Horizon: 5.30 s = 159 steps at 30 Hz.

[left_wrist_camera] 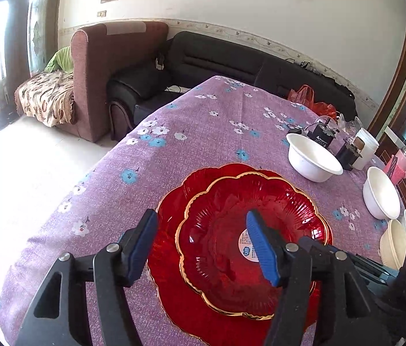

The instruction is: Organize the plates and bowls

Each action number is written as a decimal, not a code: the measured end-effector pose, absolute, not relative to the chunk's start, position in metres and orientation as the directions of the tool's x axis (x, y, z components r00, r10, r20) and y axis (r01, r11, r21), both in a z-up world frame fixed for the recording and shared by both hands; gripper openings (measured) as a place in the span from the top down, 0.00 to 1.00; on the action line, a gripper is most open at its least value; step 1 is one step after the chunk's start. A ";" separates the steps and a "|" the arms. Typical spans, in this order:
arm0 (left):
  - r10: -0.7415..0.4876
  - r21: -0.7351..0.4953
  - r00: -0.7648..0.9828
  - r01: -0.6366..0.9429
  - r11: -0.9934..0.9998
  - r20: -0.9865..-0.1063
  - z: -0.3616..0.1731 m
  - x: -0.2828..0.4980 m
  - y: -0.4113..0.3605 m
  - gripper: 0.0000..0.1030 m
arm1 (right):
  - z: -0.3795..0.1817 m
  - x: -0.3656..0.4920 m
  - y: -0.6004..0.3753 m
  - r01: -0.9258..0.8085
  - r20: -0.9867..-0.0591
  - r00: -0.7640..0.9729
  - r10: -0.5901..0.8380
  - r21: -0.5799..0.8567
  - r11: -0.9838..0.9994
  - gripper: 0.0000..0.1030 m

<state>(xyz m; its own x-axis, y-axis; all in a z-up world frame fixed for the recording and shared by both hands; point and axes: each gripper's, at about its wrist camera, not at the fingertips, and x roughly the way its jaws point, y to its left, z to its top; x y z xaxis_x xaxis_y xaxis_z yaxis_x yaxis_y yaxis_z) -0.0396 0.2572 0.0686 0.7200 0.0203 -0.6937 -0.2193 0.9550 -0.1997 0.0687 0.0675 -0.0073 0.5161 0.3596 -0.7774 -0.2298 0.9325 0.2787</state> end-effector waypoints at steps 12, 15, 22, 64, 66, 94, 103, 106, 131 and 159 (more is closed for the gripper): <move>0.031 -0.180 0.723 -0.213 0.960 -0.690 0.075 -0.051 0.248 0.30 | 0.007 0.051 0.051 -0.229 -0.741 0.553 0.381 0.305 0.925 0.76; 0.026 -0.187 0.721 -0.214 0.959 -0.692 0.075 -0.053 0.246 0.29 | 0.014 0.043 0.046 -0.244 -0.724 0.569 0.390 0.305 0.921 0.74; -0.004 -0.220 0.724 -0.204 0.954 -0.689 0.079 -0.064 0.242 0.24 | 0.028 0.018 0.036 -0.264 -0.693 0.598 0.403 0.304 0.915 0.62; -0.254 -0.286 0.749 0.090 0.954 -0.611 0.214 -0.060 0.172 0.23 | 0.242 -0.014 -0.219 -0.045 -0.440 0.869 0.225 0.384 0.922 0.33; -0.250 -0.284 0.766 0.092 0.954 -0.592 0.225 -0.065 0.178 0.22 | 0.259 -0.020 -0.225 -0.060 -0.389 0.886 0.252 0.443 0.894 0.28; -0.112 -0.190 0.876 0.024 0.981 -0.469 0.361 0.039 0.197 0.04 | 0.483 0.057 -0.188 0.126 -0.362 0.930 -0.063 0.154 0.980 0.01; -0.183 -0.300 0.667 -0.063 0.952 -0.722 0.193 0.151 0.197 0.15 | 0.264 0.185 -0.114 -0.037 -0.649 0.744 0.159 0.197 0.980 0.20; -0.207 -0.319 0.611 -0.079 0.944 -0.764 0.156 0.177 0.193 0.18 | 0.197 0.214 -0.093 -0.061 -0.727 0.653 0.213 0.229 0.971 0.30; -0.272 -0.328 0.309 -0.144 0.934 -0.911 0.022 0.257 0.165 0.36 | 0.012 0.286 -0.039 -0.028 -0.875 0.382 0.296 0.309 0.951 0.55; -0.282 -0.396 0.475 -0.157 0.905 -0.833 0.094 0.103 0.223 0.86 | 0.077 0.158 0.012 -0.224 -0.802 0.455 0.387 0.317 0.921 0.88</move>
<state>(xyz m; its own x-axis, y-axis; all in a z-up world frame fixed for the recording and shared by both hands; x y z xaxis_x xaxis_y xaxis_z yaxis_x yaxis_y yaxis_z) 0.1030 0.2226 0.0944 0.4753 -0.2820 -0.8334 -0.1572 0.9048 -0.3958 0.1584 0.0125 0.0768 0.4548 0.3869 -0.8021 -0.2241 0.9214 0.3174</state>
